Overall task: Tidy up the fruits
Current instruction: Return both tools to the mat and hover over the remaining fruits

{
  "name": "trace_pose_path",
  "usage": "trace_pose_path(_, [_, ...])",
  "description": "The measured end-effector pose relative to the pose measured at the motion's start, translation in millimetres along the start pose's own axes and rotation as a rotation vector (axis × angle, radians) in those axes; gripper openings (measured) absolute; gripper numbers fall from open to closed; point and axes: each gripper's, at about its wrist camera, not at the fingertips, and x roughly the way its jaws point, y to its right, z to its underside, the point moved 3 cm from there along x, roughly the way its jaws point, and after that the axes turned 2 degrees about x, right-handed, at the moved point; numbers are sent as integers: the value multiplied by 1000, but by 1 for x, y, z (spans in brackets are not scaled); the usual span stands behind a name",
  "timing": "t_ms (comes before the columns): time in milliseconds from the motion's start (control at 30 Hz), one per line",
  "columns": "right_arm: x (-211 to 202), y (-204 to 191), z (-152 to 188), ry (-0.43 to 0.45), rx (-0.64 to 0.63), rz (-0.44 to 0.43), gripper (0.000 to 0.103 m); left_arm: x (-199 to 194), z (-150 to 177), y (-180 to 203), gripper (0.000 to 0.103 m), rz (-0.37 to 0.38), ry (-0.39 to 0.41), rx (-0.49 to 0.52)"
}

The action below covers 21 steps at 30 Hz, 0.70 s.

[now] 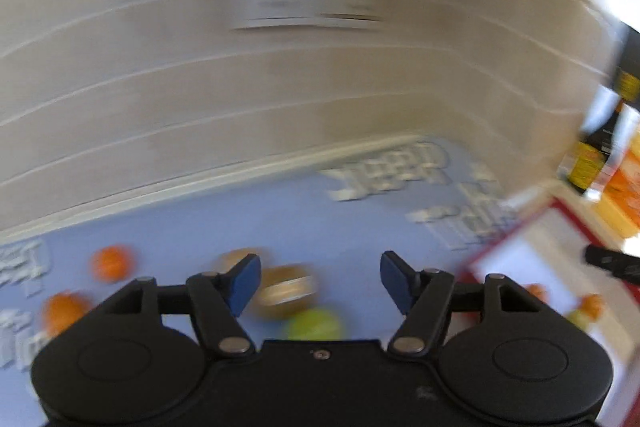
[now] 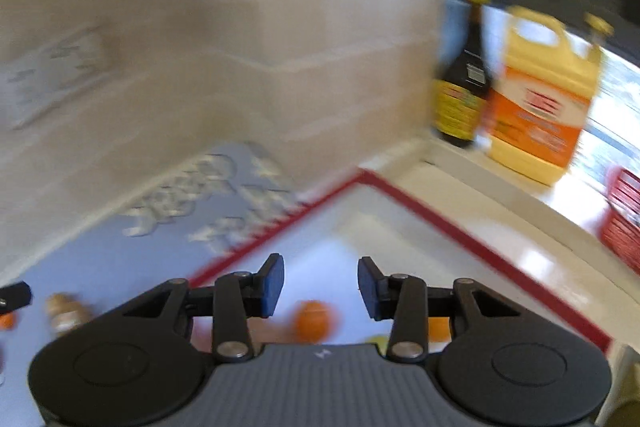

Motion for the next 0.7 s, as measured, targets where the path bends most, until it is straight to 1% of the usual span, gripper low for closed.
trace_pose_path(100, [-14,-51,13,4,-82,-158,44,-15,20,-50,80,-125,-10,-61])
trace_pose_path(167, [-24,-88,29,21,-162,-257,44,-20,42,-81,80,-194,-27,-103])
trace_pose_path(233, [-31,-123,50,29,-242,-329,45,-23,66,-103,80,-258,-37,-135])
trace_pose_path(300, [-32,-152,70,5,-286,-400,49,-23,95,-123,80,-319,-56,-163])
trace_pose_path(333, [-30,-167,85,-19,-303,-424,50,-21,108,-129,80,-340,-61,-177])
trace_pose_path(400, [-21,-185,107,-70,-331,-460,50,-14,134,-142,80,-377,-110,-213])
trace_pose_path(467, [-12,-199,129,-97,-357,-482,50,-7,153,-149,80,-382,-129,-241])
trace_pose_path(500, [-9,-204,139,-97,-372,-485,50,-4,162,-152,80,-390,-124,-255])
trace_pose_path(567, [-3,-211,156,-76,-407,-470,50,-3,174,-154,81,-412,-69,-277])
trace_pose_path(633, [0,-215,167,-62,-426,-460,50,-2,177,-152,81,-441,-15,-282])
trace_pose_path(667, [1,-217,171,-61,-426,-461,50,1,175,-148,83,-453,-1,-277])
trace_pose_path(700, [5,-218,174,-57,-424,-454,50,5,176,-147,90,-466,8,-266])
